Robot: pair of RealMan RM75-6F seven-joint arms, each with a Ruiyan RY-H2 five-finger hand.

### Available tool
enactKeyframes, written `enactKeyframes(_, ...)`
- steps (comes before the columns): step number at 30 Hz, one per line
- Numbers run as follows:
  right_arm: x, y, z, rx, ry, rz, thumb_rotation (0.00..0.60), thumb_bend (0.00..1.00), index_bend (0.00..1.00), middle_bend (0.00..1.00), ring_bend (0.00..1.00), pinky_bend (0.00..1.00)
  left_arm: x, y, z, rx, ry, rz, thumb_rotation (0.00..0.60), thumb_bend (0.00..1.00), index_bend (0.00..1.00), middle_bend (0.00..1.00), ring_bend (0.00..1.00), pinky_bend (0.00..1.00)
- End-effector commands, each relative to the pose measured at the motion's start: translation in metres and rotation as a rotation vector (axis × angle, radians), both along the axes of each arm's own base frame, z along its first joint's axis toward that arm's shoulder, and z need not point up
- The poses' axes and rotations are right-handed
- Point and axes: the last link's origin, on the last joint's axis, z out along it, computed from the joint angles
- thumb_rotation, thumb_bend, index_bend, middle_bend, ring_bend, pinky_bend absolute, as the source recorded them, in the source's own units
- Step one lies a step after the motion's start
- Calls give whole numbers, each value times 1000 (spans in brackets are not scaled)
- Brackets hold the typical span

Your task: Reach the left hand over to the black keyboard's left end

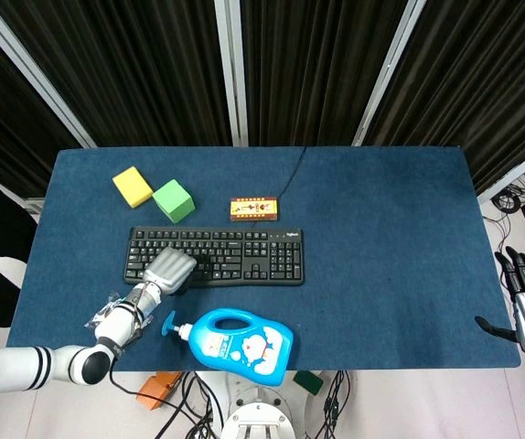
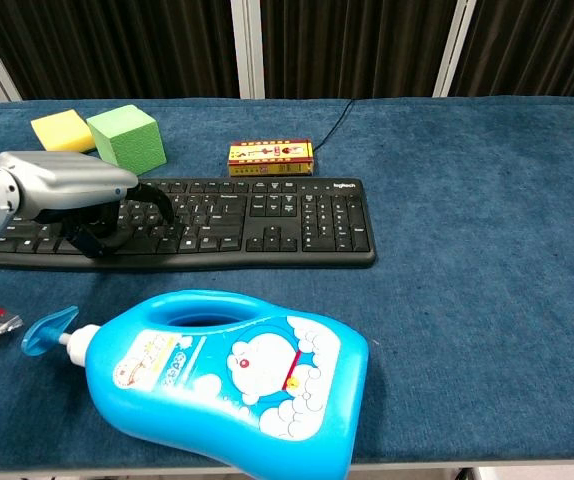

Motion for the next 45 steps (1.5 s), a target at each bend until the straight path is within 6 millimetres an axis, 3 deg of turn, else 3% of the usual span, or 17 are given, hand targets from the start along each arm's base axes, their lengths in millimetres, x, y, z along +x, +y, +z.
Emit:
enactKeyframes(1,0,0,0,1,0,-1,600,115,0,11,0,0,1,0,-1,-3,2,-2,600,626,203,958,960,932)
enactKeyframes(9,-1,0,1,-3,1,-5,600,115,0,11,0,0,3,0,2,13,4,-6,600,626,203,958,960,933)
enactKeyframes(14,-1,0,2,-5,0,-5,600,115,0,11,0,0,9,1,29,127,-73,-35,600,607,203,948,948,931)
enactKeyframes(18,-2,2,4,-12,-1,-11,600,115,0,11,0,0,0,-2,60,283,-154,-62,600,523,203,836,841,902)
enactKeyframes(21,-4,3,4,-15,-4,-17,600,115,0,11,0,0,-21,-13,79,392,-204,-57,600,440,203,640,642,691)
enactKeyframes(23,-5,3,4,-14,-4,-20,600,115,0,11,0,0,-40,-22,90,449,-208,-41,600,375,203,475,465,456)
enactKeyframes(26,-5,2,5,-13,-4,-16,600,115,0,11,0,0,-66,-36,105,527,-212,-10,600,268,182,264,244,183)
enactKeyframes(28,-4,2,5,-13,-3,-11,600,115,0,11,0,0,-81,-47,115,580,-225,7,600,220,159,186,160,84)
enactKeyframes(37,0,2,2,-6,-1,1,600,115,0,11,0,0,-130,-101,153,687,-220,74,600,185,149,150,119,30)
enactKeyframes(45,5,0,0,1,4,14,600,114,0,11,0,0,-148,-134,170,689,-187,145,600,186,149,150,119,28)
